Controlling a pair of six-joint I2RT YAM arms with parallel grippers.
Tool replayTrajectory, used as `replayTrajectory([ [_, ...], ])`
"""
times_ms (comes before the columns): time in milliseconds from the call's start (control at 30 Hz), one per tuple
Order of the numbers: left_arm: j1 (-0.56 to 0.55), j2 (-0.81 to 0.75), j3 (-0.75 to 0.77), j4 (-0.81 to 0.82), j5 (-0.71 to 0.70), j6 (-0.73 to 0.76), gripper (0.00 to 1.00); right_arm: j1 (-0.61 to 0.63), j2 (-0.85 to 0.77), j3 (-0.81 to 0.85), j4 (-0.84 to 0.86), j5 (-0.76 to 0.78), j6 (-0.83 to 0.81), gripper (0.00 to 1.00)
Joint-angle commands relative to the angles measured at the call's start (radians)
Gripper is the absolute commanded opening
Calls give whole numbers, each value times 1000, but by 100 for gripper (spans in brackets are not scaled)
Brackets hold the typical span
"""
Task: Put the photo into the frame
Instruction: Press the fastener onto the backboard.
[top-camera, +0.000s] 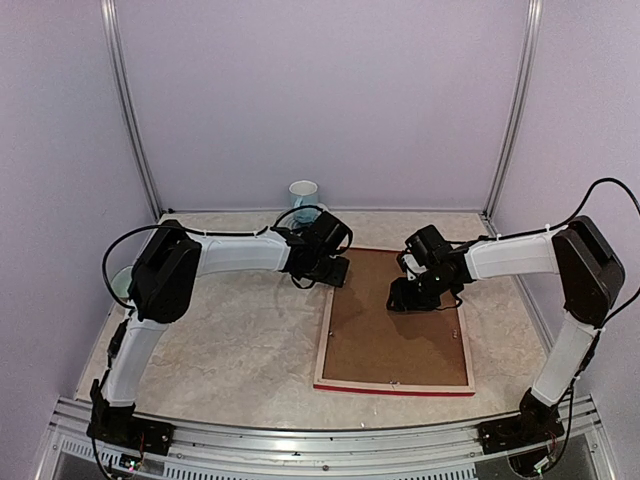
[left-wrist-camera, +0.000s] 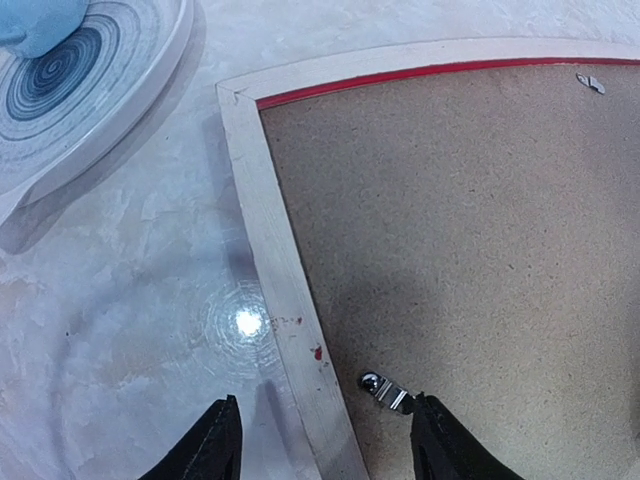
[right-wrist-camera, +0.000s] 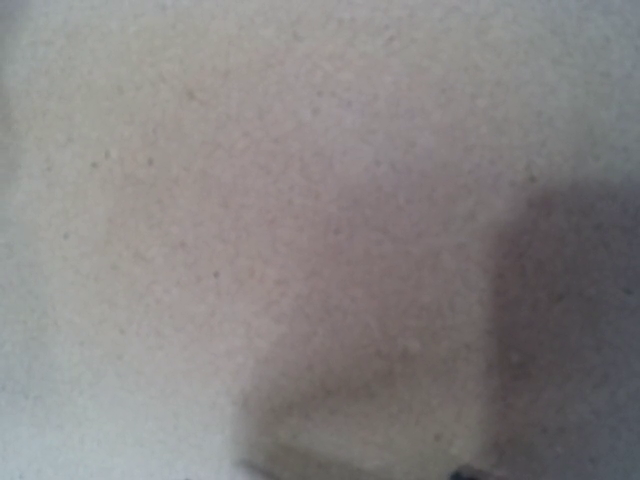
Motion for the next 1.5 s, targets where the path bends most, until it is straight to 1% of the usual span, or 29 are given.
replayTrajectory([
  [0, 6, 46, 40, 6, 23, -4, 58, 0, 35, -22, -43, 4, 9, 55],
  [267, 6, 77, 56, -3, 26, -2, 61, 0, 37, -15, -48, 6, 7, 55],
  [567, 7, 87, 55, -5, 17, -2, 60, 0, 43, -4, -53, 7, 3, 55],
  [967, 17, 88, 40, -25, 3, -20, 49, 0, 49, -10, -49, 7, 3, 55],
  [1267, 17, 74, 23, -36, 7, -23, 44, 0, 49, -12, -48, 8, 4, 55],
  [1467, 17, 65, 14, -46, 4, -25, 42, 0, 46, -15, -46, 7, 6, 54],
])
